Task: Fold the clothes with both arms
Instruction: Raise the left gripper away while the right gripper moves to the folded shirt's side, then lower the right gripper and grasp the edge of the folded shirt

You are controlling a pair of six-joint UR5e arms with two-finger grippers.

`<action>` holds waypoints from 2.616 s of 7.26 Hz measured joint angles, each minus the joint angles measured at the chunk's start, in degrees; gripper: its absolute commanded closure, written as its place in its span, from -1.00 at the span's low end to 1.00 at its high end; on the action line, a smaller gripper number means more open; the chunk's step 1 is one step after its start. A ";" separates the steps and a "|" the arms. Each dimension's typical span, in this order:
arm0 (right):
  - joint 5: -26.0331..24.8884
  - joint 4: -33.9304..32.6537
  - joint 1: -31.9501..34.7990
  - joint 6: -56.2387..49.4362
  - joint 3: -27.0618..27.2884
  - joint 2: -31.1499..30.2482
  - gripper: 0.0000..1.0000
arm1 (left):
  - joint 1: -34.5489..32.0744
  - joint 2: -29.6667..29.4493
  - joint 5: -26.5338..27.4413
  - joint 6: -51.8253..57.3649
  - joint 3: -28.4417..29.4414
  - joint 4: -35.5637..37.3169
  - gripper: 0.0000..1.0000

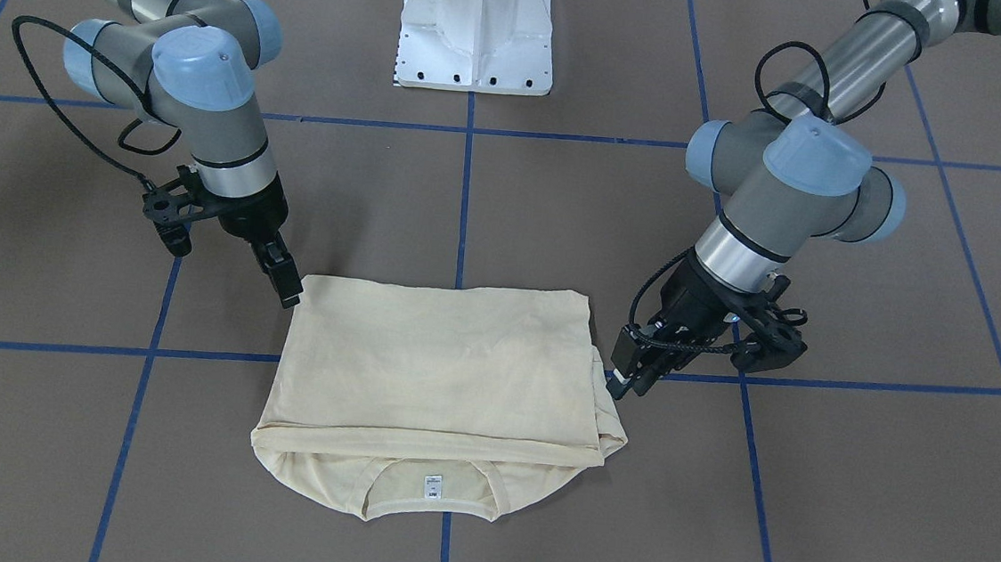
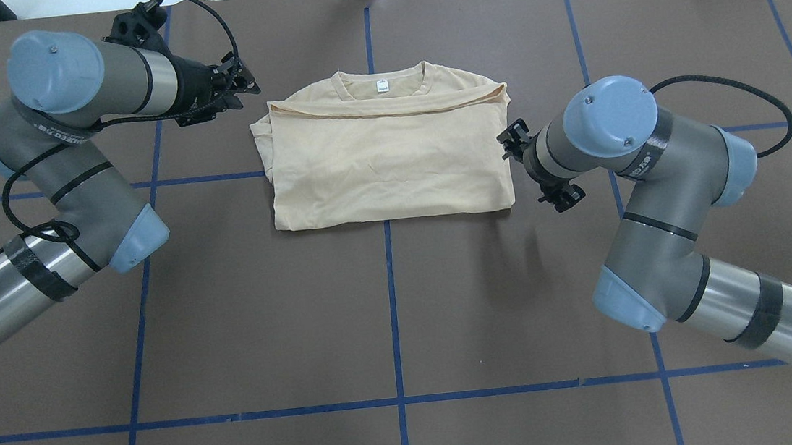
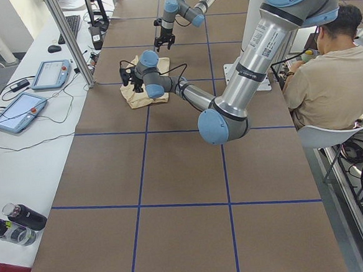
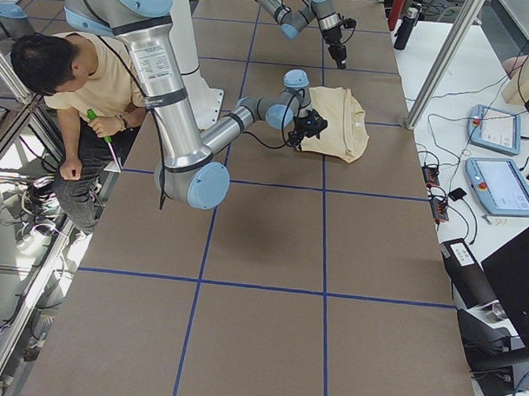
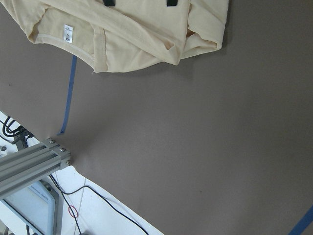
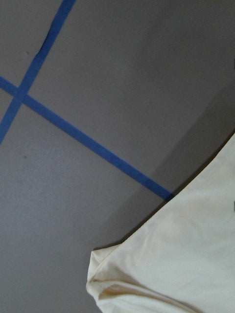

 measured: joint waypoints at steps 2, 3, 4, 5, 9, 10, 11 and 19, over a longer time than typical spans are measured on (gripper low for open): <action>-1.19 0.01 -3.22 2.90 -0.35 -0.20 -0.77 | 0.10 0.07 0.13 0.02 0.00 0.03 0.09; -1.68 0.01 -3.94 3.18 -0.83 -0.14 -0.72 | 0.12 0.30 0.20 0.02 0.01 0.04 0.09; -2.01 0.01 -4.30 3.24 -1.27 0.13 -0.65 | 0.13 0.64 0.28 0.05 0.02 0.00 0.09; -2.50 0.01 -4.43 3.26 -1.48 0.44 -0.62 | 0.17 0.80 0.34 0.08 0.05 -0.02 0.09; -5.12 -0.07 -4.49 3.40 -1.83 0.97 -0.58 | 0.22 0.92 0.38 0.11 0.09 -0.04 0.09; -5.24 -0.07 -4.49 3.70 -1.85 1.15 -0.54 | 0.22 0.92 0.38 0.11 0.09 -0.02 0.09; -5.28 -0.08 -4.49 4.17 -1.85 1.18 -0.54 | 0.22 0.92 0.38 0.11 0.12 -0.01 0.09; -5.56 -0.08 -4.49 5.59 -2.62 1.48 1.00 | 0.31 0.94 0.29 0.20 0.25 0.00 0.10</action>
